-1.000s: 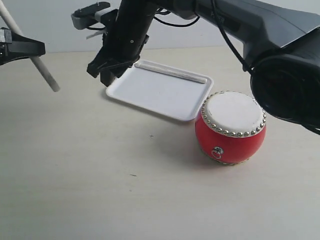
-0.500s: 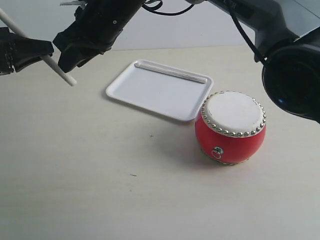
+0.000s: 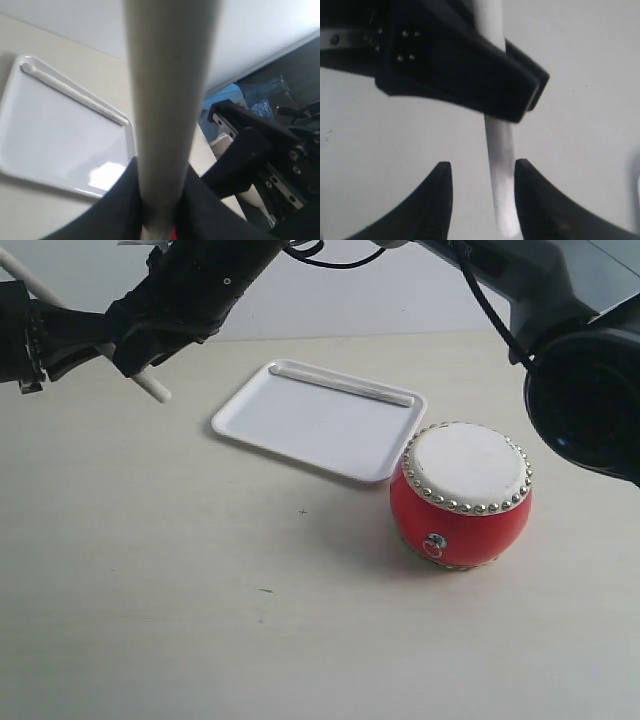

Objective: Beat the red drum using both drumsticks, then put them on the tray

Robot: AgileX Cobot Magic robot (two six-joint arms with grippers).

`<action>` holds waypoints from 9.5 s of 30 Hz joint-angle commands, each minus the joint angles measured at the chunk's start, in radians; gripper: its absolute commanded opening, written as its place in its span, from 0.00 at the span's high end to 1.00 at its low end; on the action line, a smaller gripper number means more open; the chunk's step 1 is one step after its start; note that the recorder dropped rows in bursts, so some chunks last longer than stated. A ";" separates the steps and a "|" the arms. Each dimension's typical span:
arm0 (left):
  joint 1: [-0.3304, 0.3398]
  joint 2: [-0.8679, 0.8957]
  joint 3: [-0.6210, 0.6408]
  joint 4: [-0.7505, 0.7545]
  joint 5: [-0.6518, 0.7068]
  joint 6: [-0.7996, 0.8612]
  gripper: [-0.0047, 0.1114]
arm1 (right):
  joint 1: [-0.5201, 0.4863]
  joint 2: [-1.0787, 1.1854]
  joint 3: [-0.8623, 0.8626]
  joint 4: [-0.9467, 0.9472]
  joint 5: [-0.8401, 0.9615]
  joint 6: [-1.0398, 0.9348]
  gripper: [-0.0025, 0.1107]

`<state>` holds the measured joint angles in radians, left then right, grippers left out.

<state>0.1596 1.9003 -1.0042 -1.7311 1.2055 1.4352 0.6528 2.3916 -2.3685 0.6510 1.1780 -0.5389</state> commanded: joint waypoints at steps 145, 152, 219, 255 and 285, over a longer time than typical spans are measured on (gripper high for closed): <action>-0.462 -0.660 0.194 -0.013 -1.108 0.459 0.96 | -0.194 -1.098 1.312 -0.524 -0.698 0.159 0.98; -0.464 -0.681 0.265 -0.013 -1.145 0.403 0.96 | -0.194 -1.415 1.608 -0.415 -0.950 0.204 0.98; -0.478 -0.774 0.362 1.693 -1.059 -2.166 0.96 | -0.194 -1.738 1.618 -0.332 -0.880 0.212 0.98; 0.162 -1.806 0.715 1.504 -0.891 -1.475 0.96 | -0.194 -1.738 1.618 -0.329 -0.880 0.212 0.98; 0.014 -1.900 0.780 1.538 -0.947 -1.314 0.96 | -0.194 -1.738 1.618 -0.329 -0.880 0.212 0.98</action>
<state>0.2238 0.0271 -0.2356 -0.2001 0.2687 0.0864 0.4651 0.6554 -0.7550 0.3194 0.2995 -0.3260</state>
